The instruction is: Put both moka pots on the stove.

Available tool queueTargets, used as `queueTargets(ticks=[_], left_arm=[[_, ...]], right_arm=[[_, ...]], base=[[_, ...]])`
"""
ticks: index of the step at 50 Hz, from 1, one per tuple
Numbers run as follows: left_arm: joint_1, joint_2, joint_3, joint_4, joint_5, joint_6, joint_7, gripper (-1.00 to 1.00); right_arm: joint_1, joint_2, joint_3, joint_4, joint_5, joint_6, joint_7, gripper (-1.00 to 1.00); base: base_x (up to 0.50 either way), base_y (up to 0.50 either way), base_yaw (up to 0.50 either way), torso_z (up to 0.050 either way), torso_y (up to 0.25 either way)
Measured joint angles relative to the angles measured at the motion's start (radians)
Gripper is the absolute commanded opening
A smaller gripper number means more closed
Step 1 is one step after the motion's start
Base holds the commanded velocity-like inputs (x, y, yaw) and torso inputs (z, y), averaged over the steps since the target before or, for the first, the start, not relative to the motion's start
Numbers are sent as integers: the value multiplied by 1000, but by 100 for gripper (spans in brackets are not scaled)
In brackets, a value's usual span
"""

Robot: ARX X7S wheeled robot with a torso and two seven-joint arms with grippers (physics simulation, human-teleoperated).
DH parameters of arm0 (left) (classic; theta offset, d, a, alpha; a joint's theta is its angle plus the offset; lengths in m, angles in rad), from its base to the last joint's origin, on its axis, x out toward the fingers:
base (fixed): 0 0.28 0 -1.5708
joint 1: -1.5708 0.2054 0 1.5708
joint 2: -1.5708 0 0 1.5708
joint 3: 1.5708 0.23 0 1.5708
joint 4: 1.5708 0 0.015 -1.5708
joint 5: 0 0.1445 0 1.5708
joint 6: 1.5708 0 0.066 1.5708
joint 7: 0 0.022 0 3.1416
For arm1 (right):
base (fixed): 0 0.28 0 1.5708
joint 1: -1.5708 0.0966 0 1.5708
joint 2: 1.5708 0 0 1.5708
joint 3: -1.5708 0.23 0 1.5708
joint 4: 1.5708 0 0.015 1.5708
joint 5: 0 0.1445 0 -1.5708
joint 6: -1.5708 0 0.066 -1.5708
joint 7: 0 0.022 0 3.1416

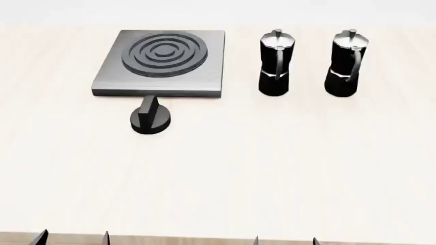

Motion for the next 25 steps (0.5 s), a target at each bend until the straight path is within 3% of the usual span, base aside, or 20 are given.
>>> queueTargets(ticks=[16, 25], left_arm=[[1, -34, 41, 12, -4, 16, -41, 100], [130, -34, 55, 431, 46, -110, -43, 100]], right_arm=[[-8, 42, -53, -32, 23, -20, 44, 100], [-125, 43, -47, -490, 10, 131, 37, 100]], base=[[0, 0, 0, 0, 0], [0, 0, 0, 0, 0]])
